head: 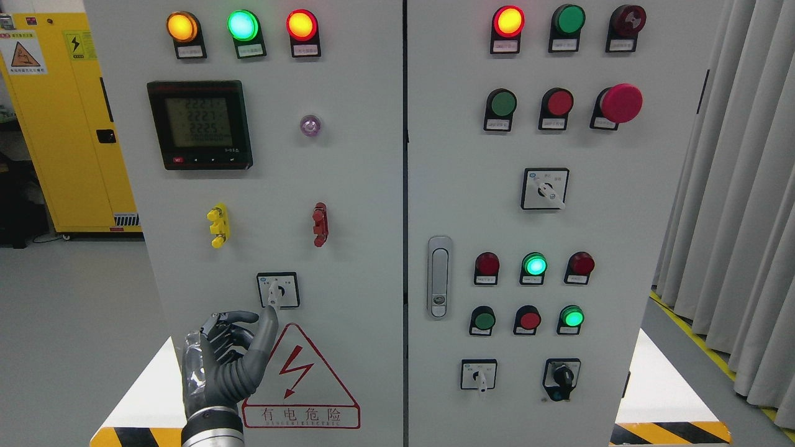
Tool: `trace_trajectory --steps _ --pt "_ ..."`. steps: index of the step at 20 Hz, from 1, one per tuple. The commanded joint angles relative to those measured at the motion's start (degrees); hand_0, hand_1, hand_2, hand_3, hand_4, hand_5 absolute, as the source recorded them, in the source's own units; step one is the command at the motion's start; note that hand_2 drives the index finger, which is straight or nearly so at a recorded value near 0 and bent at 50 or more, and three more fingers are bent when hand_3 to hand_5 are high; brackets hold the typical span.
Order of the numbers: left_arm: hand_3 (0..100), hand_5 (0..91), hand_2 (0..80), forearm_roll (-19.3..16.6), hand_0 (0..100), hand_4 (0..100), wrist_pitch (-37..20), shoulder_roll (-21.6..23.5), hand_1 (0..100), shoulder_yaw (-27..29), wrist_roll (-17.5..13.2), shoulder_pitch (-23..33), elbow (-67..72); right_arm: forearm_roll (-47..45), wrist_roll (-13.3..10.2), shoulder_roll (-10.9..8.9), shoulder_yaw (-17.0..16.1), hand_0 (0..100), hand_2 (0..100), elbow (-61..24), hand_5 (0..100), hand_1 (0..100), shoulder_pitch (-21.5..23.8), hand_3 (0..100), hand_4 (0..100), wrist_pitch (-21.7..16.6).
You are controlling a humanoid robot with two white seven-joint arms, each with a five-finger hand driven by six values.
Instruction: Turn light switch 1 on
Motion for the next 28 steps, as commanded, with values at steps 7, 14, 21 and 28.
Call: trace_trajectory --steps 7,14,21,28 --pt "87 83.2 57.2 -1.0 24 80 0.9 -0.2 70 -0.6 0.0 -0.8 1.1 0.0 0.0 0.0 0.0 0 4 0.0 0 50 0.0 0 0 0.0" --pt "87 83.3 57.2 -1.1 24 80 1.6 -0.3 69 -1.3 0.1 -2.4 2.0 0.0 0.0 0.0 0.0 0 4 0.0 0 50 0.0 0 0 0.0" --pt "87 83.4 57.3 -1.1 23 80 2.3 -0.3 69 -1.3 0.1 -2.8 2.1 0.0 0.0 0.0 0.0 0 4 0.0 0 50 0.0 0 0 0.0" --pt "87 83.4 57.4 -1.1 23 80 2.3 -0.6 68 -1.3 0.1 -3.2 2.7 0.0 0.0 0.0 0.0 0 4 0.0 0 50 0.0 0 0 0.0"
